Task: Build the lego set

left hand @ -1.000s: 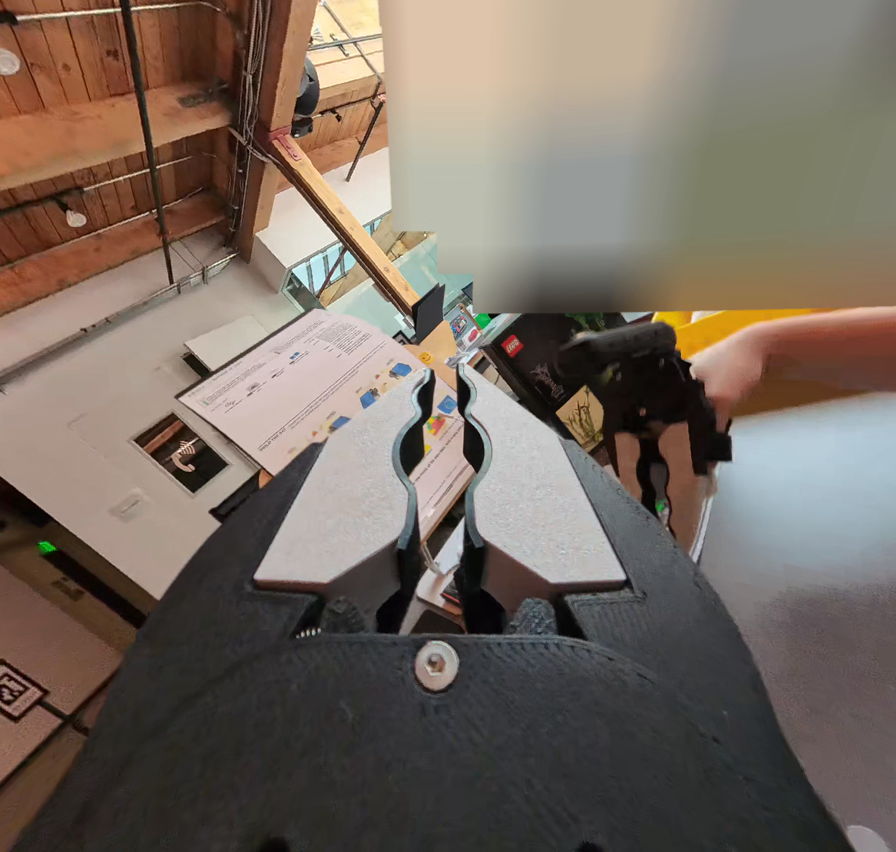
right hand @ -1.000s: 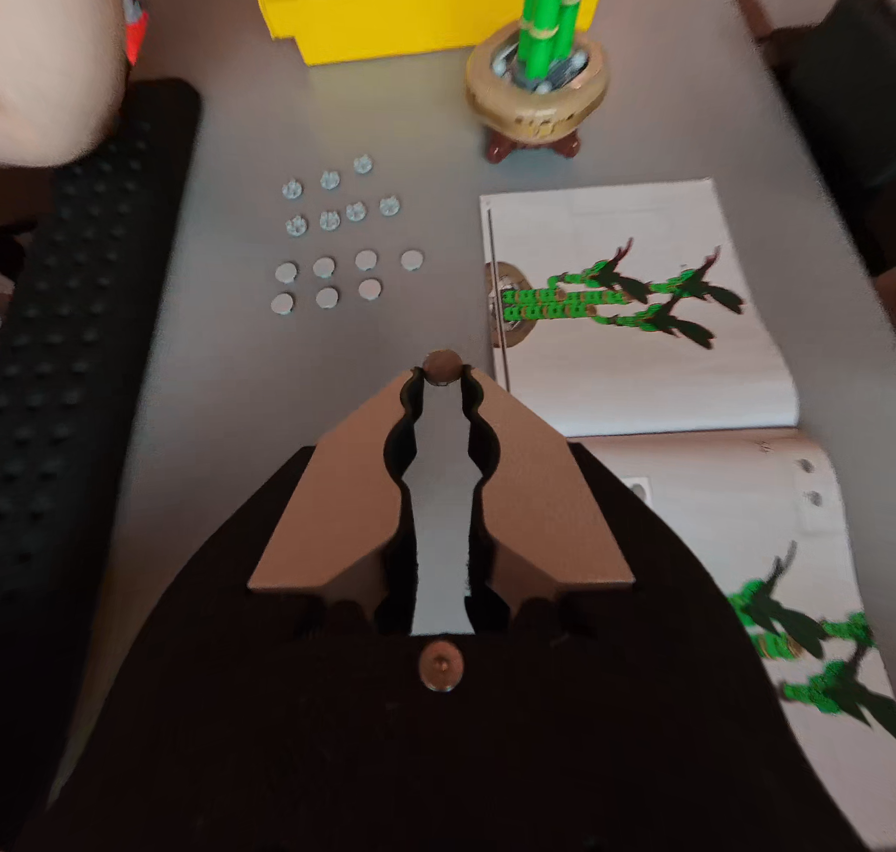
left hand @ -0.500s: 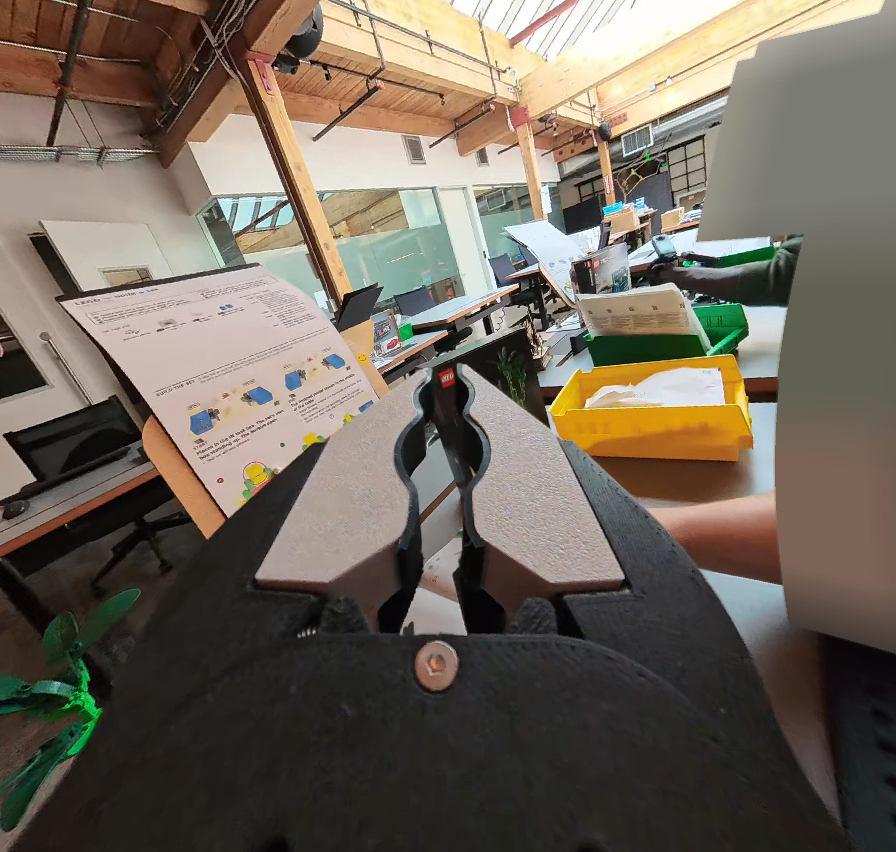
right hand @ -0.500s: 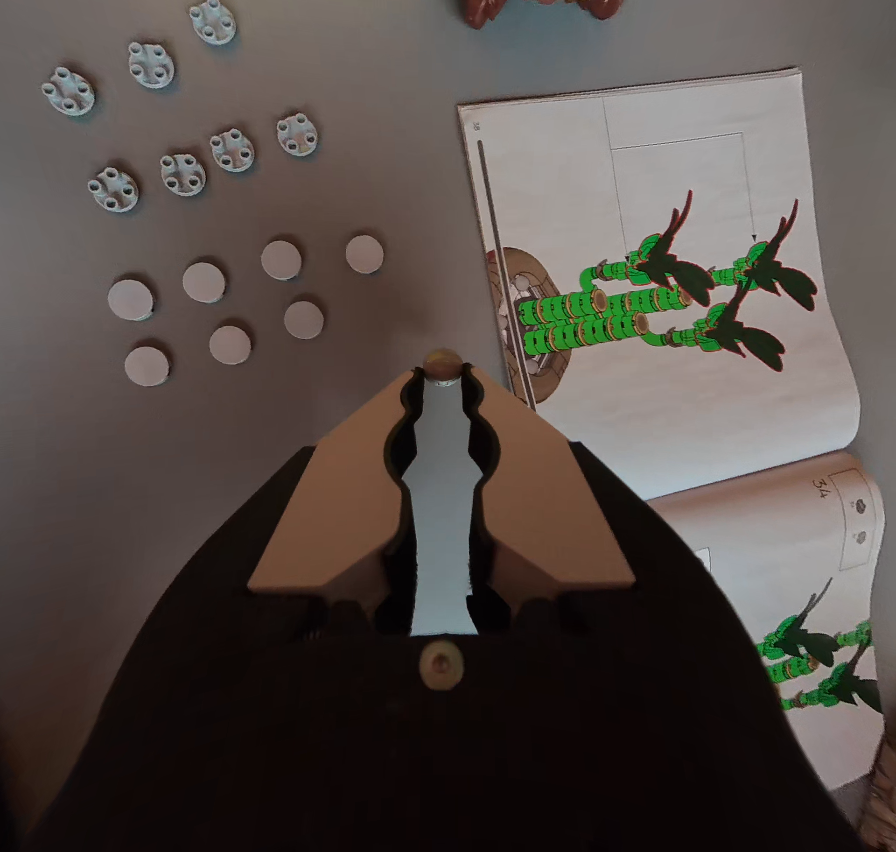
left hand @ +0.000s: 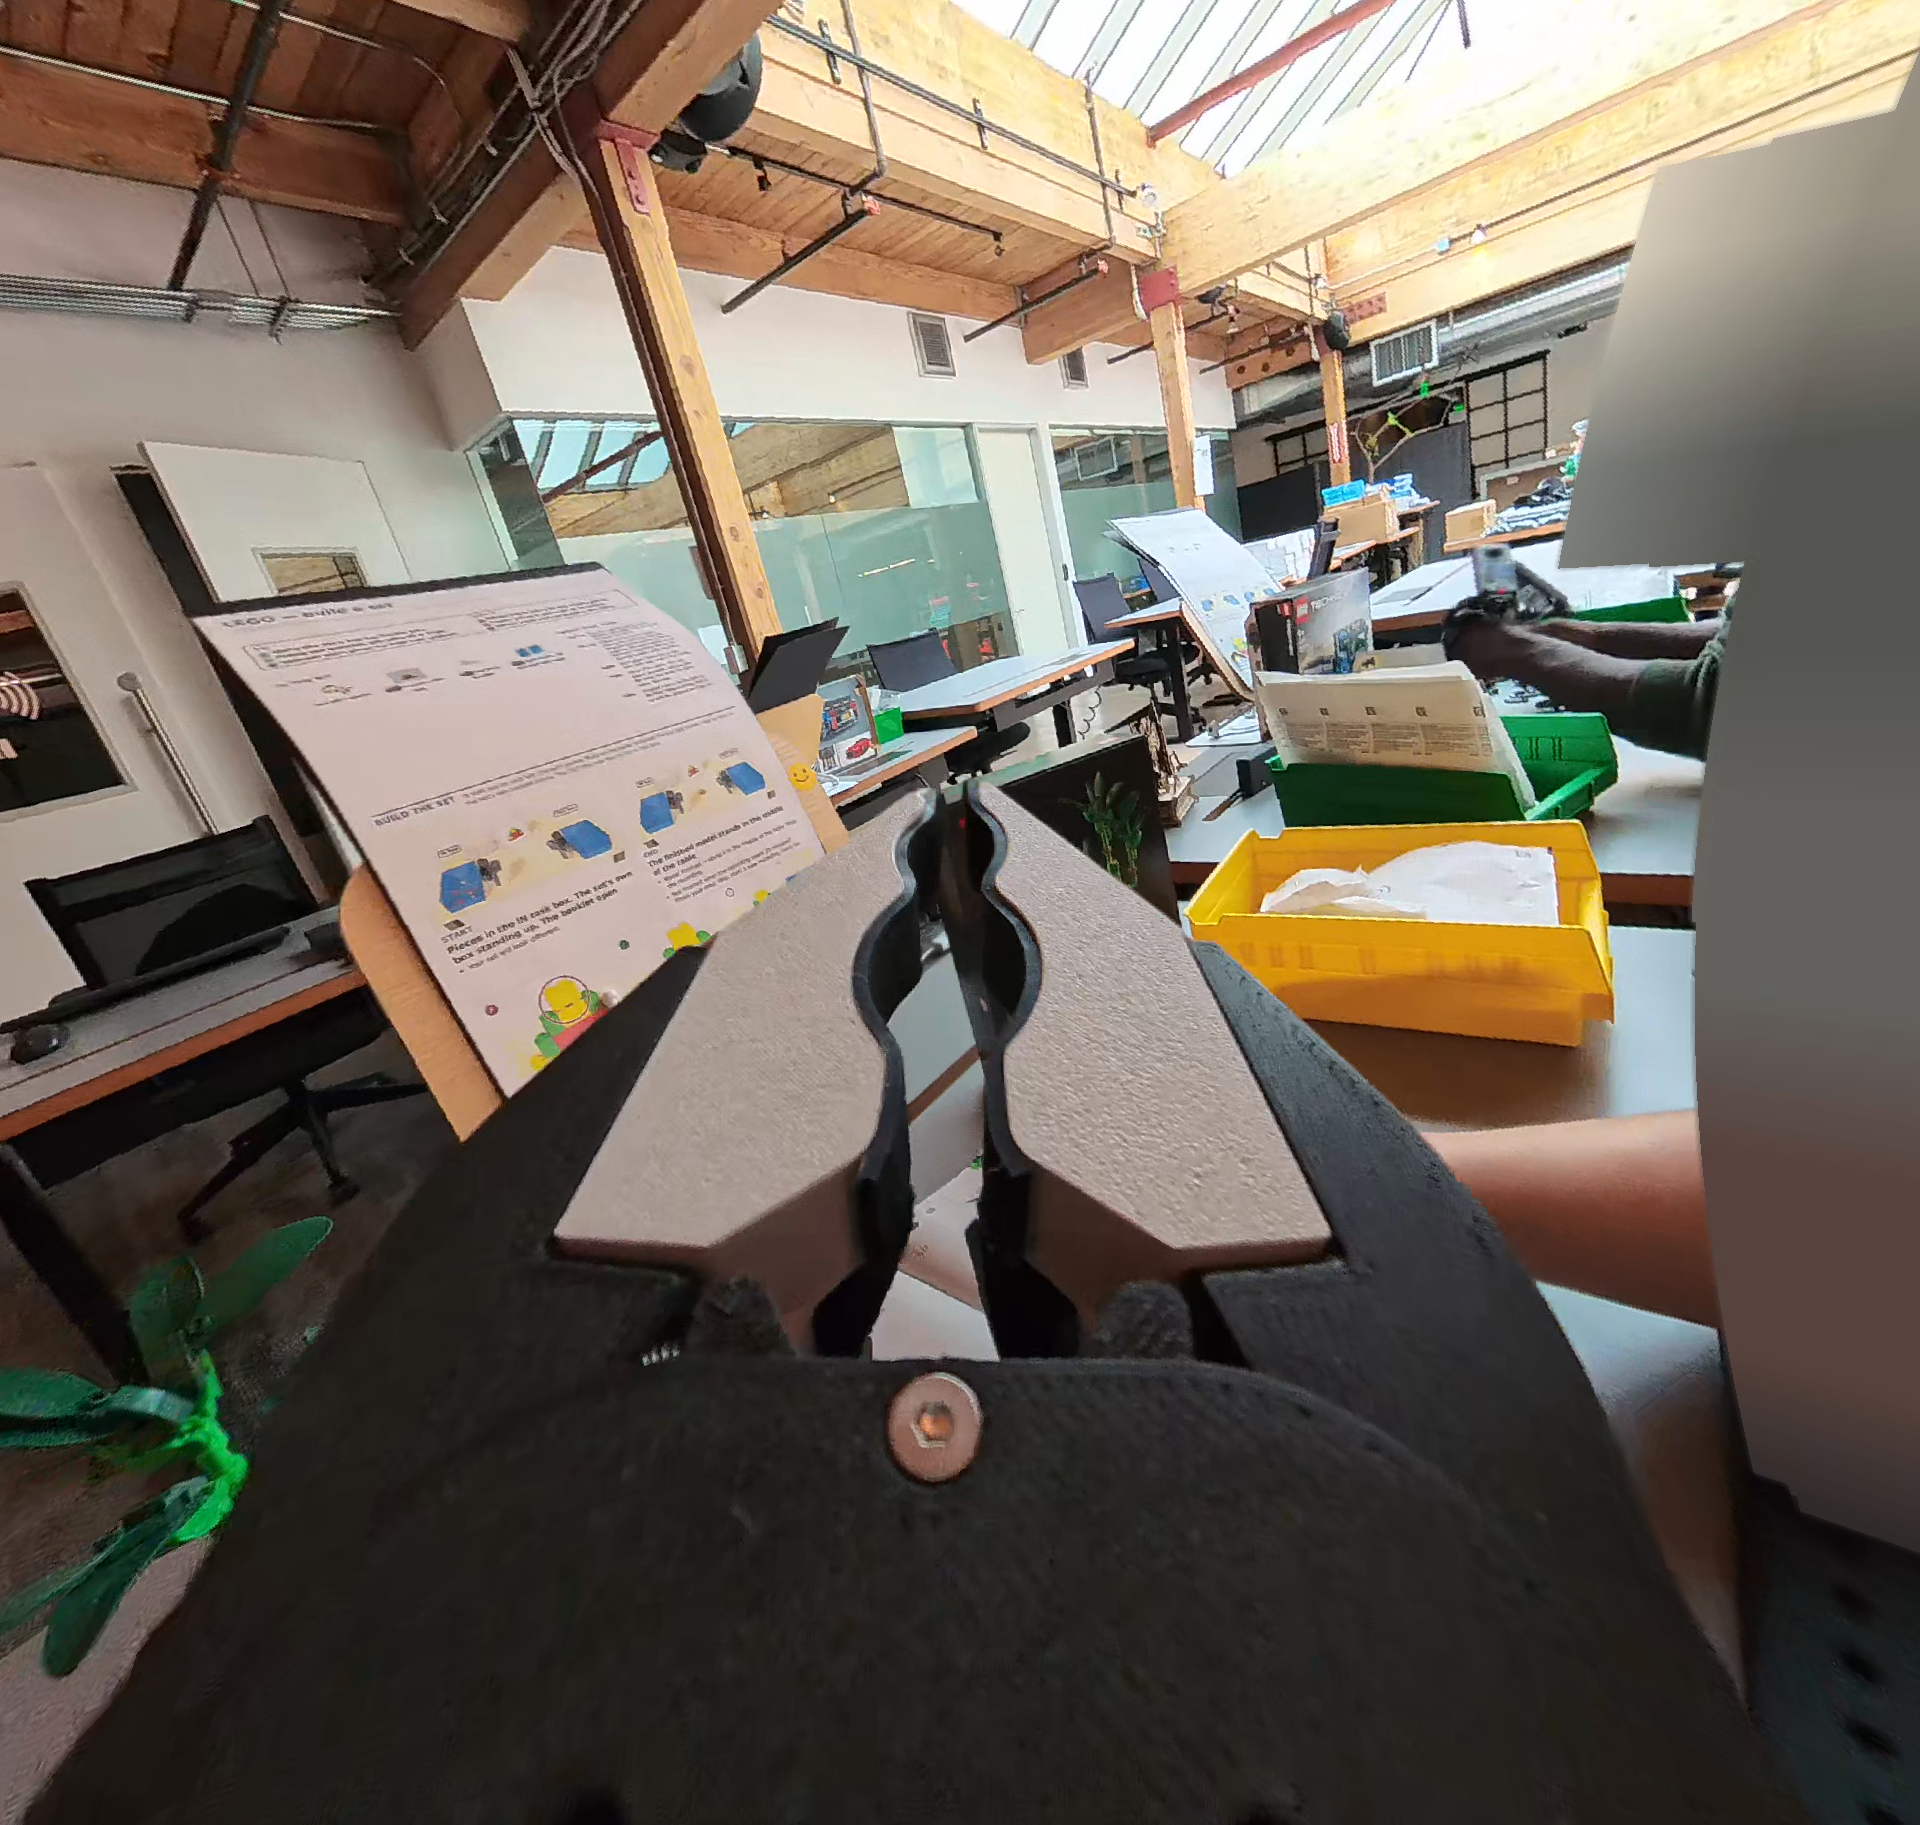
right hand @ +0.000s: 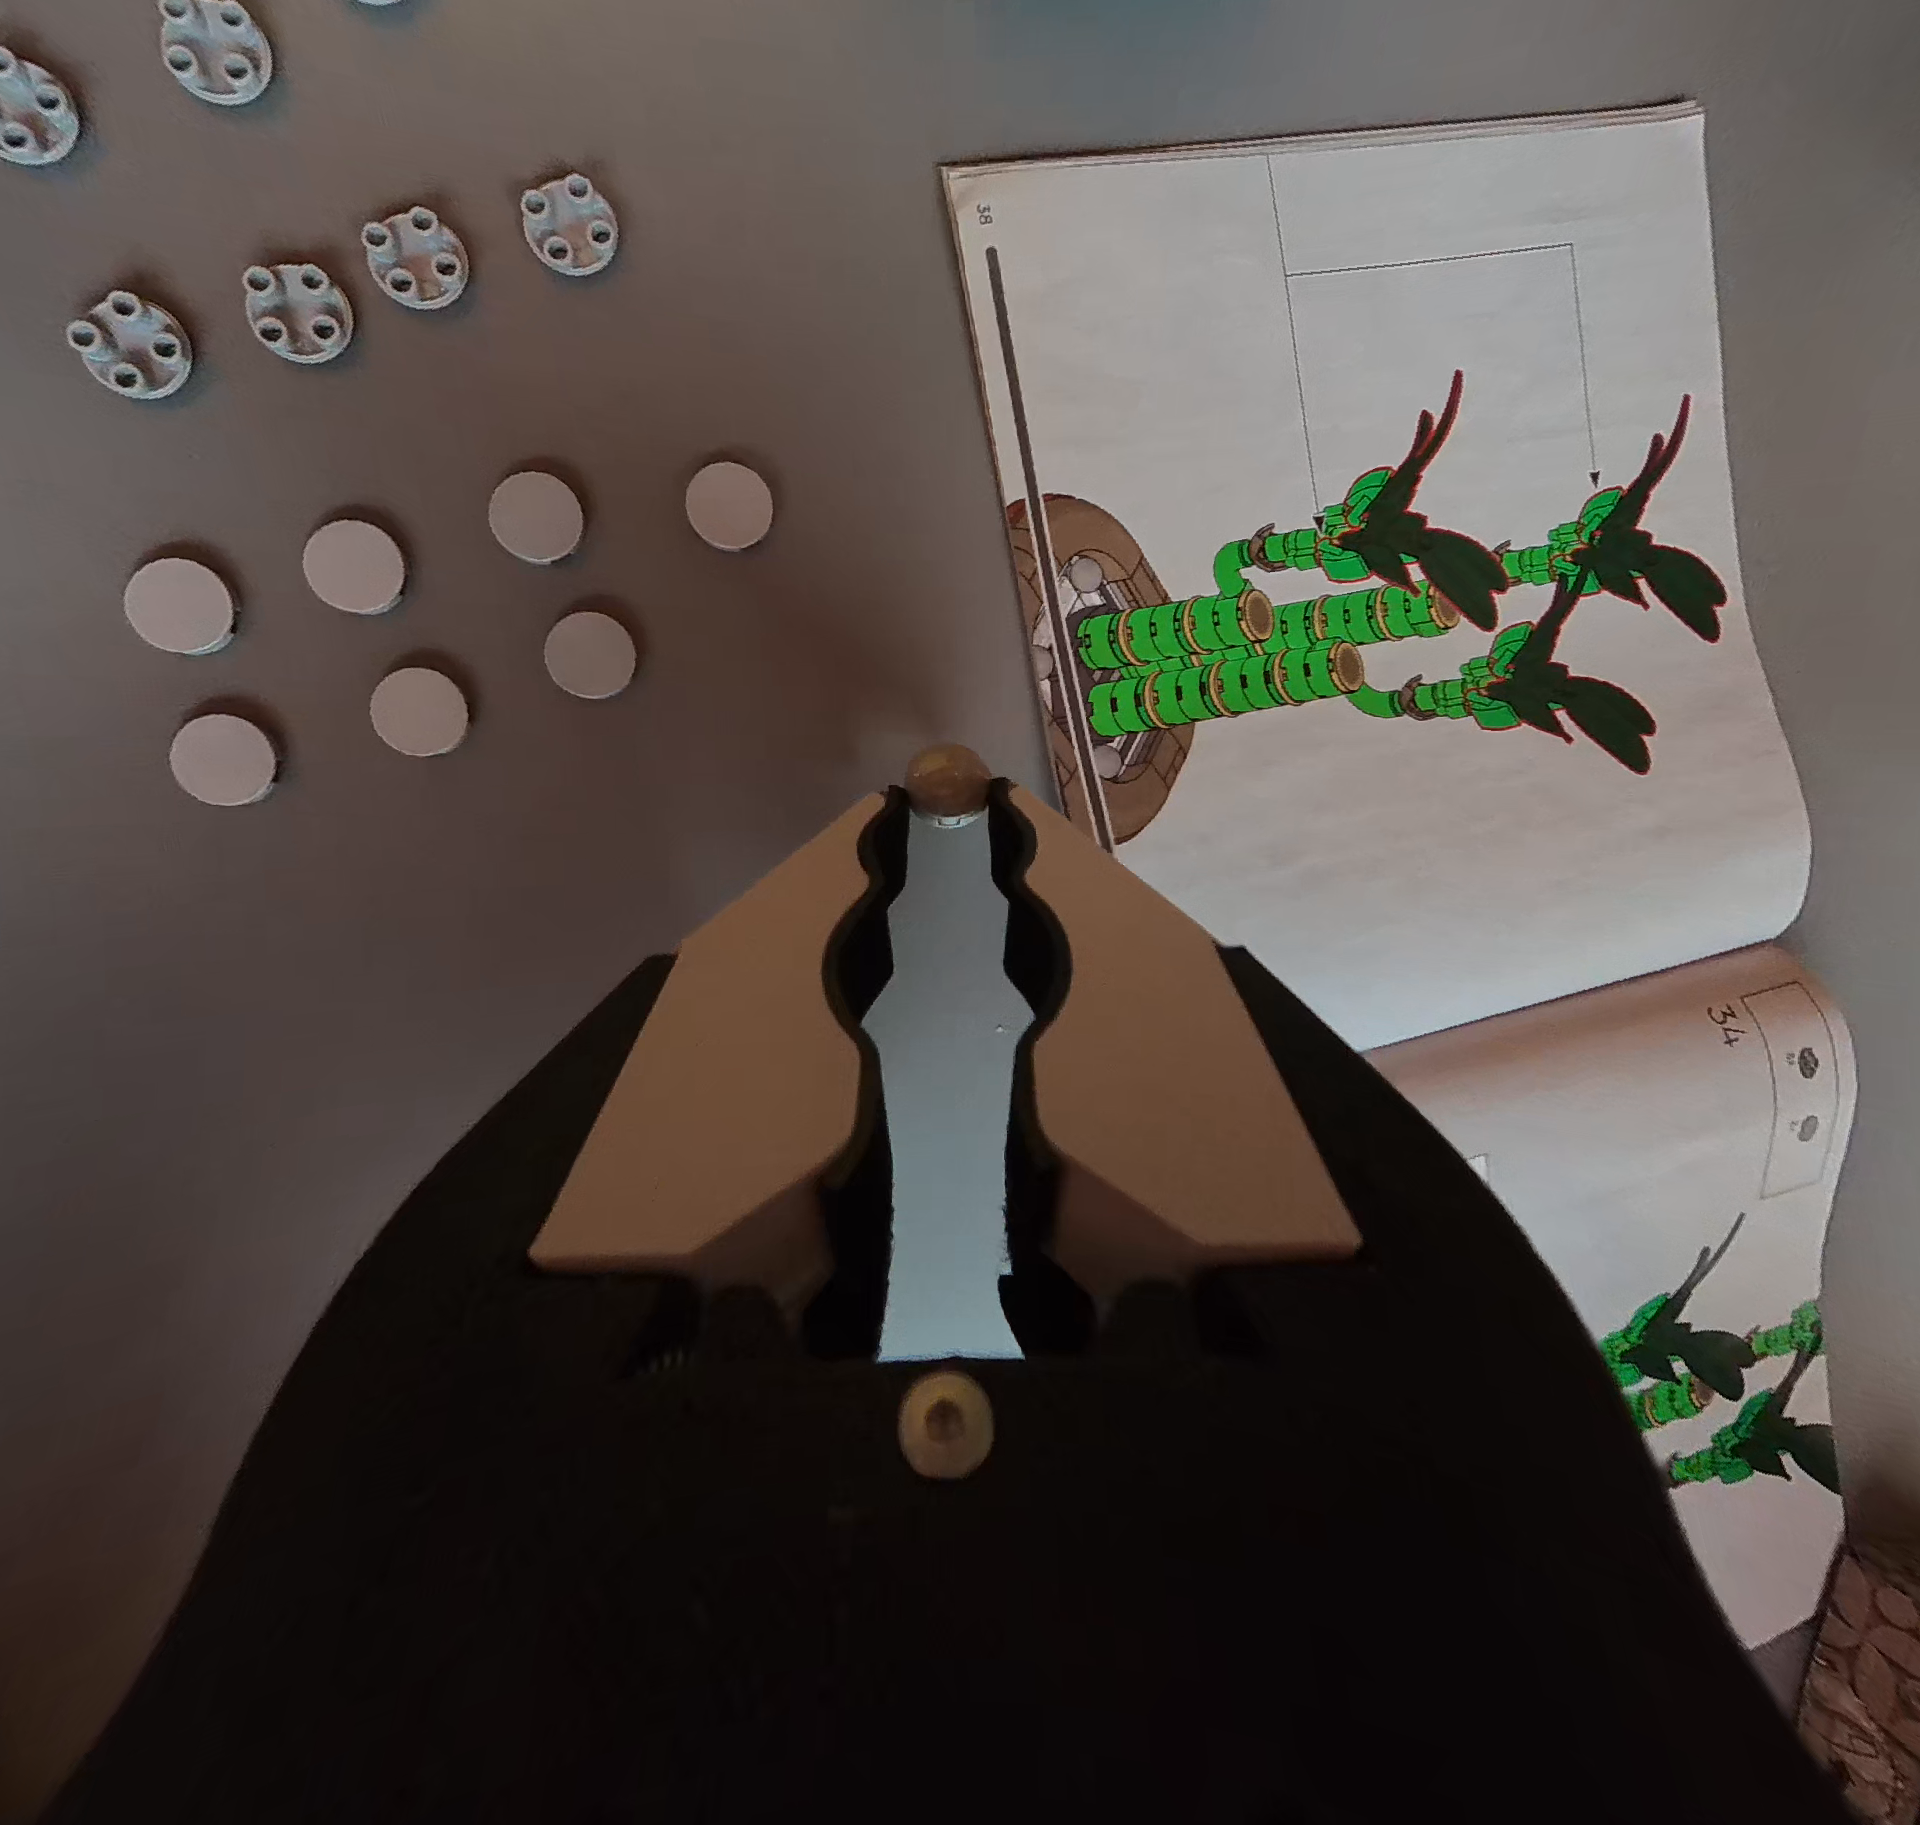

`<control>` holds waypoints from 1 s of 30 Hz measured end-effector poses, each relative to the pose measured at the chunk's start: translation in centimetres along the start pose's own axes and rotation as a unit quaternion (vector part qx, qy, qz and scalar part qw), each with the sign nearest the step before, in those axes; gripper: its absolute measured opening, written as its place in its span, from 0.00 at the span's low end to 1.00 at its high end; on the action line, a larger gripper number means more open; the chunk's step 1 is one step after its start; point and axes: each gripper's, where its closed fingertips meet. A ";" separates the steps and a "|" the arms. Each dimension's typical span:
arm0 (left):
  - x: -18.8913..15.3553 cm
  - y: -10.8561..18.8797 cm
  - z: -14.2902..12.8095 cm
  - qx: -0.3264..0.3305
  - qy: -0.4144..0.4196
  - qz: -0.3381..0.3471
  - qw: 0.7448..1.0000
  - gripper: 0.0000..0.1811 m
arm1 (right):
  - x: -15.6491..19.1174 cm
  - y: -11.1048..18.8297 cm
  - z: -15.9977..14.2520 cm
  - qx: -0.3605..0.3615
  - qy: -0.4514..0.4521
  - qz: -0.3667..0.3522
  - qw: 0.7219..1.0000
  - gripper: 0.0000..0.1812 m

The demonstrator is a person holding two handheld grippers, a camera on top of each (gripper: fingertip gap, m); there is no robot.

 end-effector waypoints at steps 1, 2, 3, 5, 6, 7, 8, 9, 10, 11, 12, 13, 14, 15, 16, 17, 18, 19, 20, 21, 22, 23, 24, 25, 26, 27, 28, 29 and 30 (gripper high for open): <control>0.2 0.1 0.1 -0.003 0.005 0.002 1.000 0.00 | -0.3 0.0 -0.2 0.004 0.002 -0.008 1.000 0.08; 0.2 0.1 0.1 -0.003 0.010 -0.001 1.000 0.00 | -0.8 0.1 -0.4 0.009 0.006 -0.024 1.000 0.08; 0.2 0.1 -0.1 0.001 0.015 -0.005 1.000 0.00 | -1.6 0.3 -0.5 0.012 0.013 -0.046 0.999 0.08; 0.3 -0.3 -0.7 0.014 0.025 -0.005 1.000 0.00 | -3.1 1.4 -0.1 -0.001 0.024 -0.094 0.995 0.08; 0.5 -0.4 -1.0 0.020 0.027 -0.001 0.999 0.00 | -4.0 2.3 0.5 -0.019 0.030 -0.120 0.992 0.08; 0.7 -0.6 -1.3 0.027 0.028 0.004 0.999 0.00 | -4.7 3.4 1.4 -0.048 0.041 -0.147 0.987 0.08; 1.0 -0.7 -1.7 0.035 0.032 0.010 0.999 0.00 | -5.4 5.0 2.5 -0.081 0.059 -0.180 0.979 0.08; 1.5 -0.8 -2.1 0.044 0.038 0.019 0.998 0.00 | -6.3 6.9 3.6 -0.114 0.074 -0.223 0.965 0.08; 2.1 -0.9 -2.5 0.053 0.043 0.032 0.997 0.00 | -6.8 9.0 4.7 -0.149 0.091 -0.261 0.949 0.08; 3.0 -1.0 -3.1 0.064 0.048 0.049 0.996 0.01 | -6.8 11.2 6.0 -0.190 0.114 -0.292 0.930 0.08; 3.8 -1.0 -3.7 0.077 0.053 0.067 0.993 0.02 | -6.4 13.5 7.2 -0.231 0.143 -0.319 0.908 0.08; 4.5 -1.1 -4.4 0.092 0.062 0.079 0.991 0.04 | -5.8 15.7 8.2 -0.263 0.173 -0.346 0.884 0.08; 4.9 -1.3 -5.3 0.109 0.076 0.083 0.988 0.06 | -5.5 17.7 8.8 -0.281 0.196 -0.379 0.860 0.08; 5.0 -1.6 -6.2 0.127 0.097 0.079 0.984 0.09 | -5.2 19.5 9.3 -0.292 0.212 -0.408 0.839 0.08; 5.0 -1.9 -7.0 0.144 0.121 0.071 0.980 0.11 | -4.8 20.9 9.6 -0.299 0.225 -0.424 0.825 0.08; 5.0 -2.2 -7.7 0.154 0.146 0.062 0.975 0.13 | -4.3 21.9 10.0 -0.306 0.236 -0.431 0.815 0.08; 4.9 -2.6 -8.2 0.159 0.170 0.054 0.971 0.14 | -4.0 23.0 10.2 -0.312 0.242 -0.442 0.805 0.08; 4.9 -3.0 -8.3 0.156 0.189 0.045 0.968 0.14 | -3.7 23.9 10.4 -0.313 0.247 -0.453 0.797 0.08; 4.7 -3.5 -8.2 0.145 0.207 0.032 0.967 0.13 | -3.5 24.4 10.4 -0.312 0.252 -0.456 0.794 0.08; 4.2 -3.9 -8.0 0.134 0.221 0.015 0.966 0.13 | -3.4 24.8 10.5 -0.310 0.256 -0.458 0.793 0.08; 3.6 -4.2 -7.9 0.129 0.233 -0.007 0.964 0.13 | -3.2 25.3 10.6 -0.311 0.258 -0.460 0.791 0.08; 2.6 -4.5 -8.0 0.131 0.245 -0.035 0.960 0.13 | -3.0 25.8 10.6 -0.314 0.261 -0.460 0.788 0.08; 1.5 -4.7 -8.0 0.135 0.258 -0.067 0.954 0.13 | -2.8 26.2 10.7 -0.319 0.263 -0.460 0.785 0.08; 0.4 -4.8 -8.0 0.138 0.271 -0.099 0.948 0.13 | -2.5 26.5 10.8 -0.324 0.265 -0.459 0.784 0.08; -0.5 -4.9 -7.9 0.139 0.281 -0.124 0.941 0.13 | -2.3 26.9 10.8 -0.327 0.268 -0.460 0.781 0.08; -1.2 -4.9 -7.9 0.140 0.288 -0.141 0.937 0.13 | -2.2 27.4 10.9 -0.331 0.268 -0.465 0.777 0.08; -1.7 -5.0 -7.9 0.142 0.291 -0.155 0.933 0.11 | -2.1 27.6 10.9 -0.334 0.269 -0.465 0.774 0.08; -2.2 -5.0 -7.9 0.143 0.290 -0.169 0.931 0.09 | -2.0 27.8 11.0 -0.335 0.271 -0.465 0.773 0.08; -2.6 -5.0 -7.9 0.145 0.290 -0.179 0.929 0.08 | -2.0 28.0 11.0 -0.335 0.272 -0.467 0.771 0.08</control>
Point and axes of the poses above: each gripper's, where its closed fingertips meet, y back along the fingers, z out of its top, x = y × z across the jaws, and after that the axes turned 13 degrees about y, right-handed
